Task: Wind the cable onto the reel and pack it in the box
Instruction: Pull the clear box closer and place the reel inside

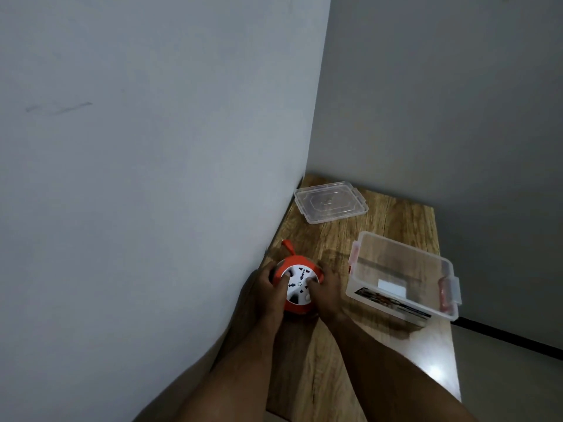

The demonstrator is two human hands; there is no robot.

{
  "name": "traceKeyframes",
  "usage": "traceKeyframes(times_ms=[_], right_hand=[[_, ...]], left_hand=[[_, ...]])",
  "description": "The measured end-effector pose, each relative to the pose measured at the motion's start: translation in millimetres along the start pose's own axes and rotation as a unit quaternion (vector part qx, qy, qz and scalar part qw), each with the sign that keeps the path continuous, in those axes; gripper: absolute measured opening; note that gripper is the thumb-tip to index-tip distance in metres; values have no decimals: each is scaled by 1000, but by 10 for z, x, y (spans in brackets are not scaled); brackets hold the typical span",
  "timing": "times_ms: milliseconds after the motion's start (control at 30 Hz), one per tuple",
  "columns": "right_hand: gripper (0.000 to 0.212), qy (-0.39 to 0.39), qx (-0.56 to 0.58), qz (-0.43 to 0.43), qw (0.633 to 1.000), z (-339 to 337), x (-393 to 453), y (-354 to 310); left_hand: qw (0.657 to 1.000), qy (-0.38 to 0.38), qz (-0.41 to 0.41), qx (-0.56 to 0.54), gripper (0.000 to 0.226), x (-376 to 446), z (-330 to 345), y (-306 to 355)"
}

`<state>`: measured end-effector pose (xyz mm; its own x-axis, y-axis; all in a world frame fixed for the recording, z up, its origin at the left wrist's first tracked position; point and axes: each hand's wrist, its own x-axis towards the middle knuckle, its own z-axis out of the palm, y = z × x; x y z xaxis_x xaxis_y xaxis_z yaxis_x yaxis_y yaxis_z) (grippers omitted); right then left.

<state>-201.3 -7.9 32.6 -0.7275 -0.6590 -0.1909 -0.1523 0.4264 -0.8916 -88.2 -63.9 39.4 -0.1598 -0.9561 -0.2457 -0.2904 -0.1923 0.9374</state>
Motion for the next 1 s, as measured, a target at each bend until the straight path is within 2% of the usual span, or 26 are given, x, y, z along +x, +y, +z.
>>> traceKeyframes(times_ms=[133,267,467,600,733,867,1000], right_hand=[[56,-15,16,-25,999,-29,94,-197],[55,-15,46,-84,995,-76,198,-451],[60,29,104,-121,987,-354,381,-901],[57,84,145,-134,977,-773,511,-1049],[58,146,172,-127,966,-1269,603,-931],[62,198,198,-100,955,-1601,556,-635],[64,233,149,-49,960,-1770,445,-262]], left_hand=[[1000,3,17,-10,49,121,3,250],[998,17,41,-45,47,268,0,471],[991,19,117,-56,49,428,187,1027],[984,-23,166,-56,46,442,552,1421],[973,-75,212,-46,40,313,1049,1662],[963,-128,238,-11,40,108,1441,1662],[951,-199,233,35,46,-66,1733,1497]])
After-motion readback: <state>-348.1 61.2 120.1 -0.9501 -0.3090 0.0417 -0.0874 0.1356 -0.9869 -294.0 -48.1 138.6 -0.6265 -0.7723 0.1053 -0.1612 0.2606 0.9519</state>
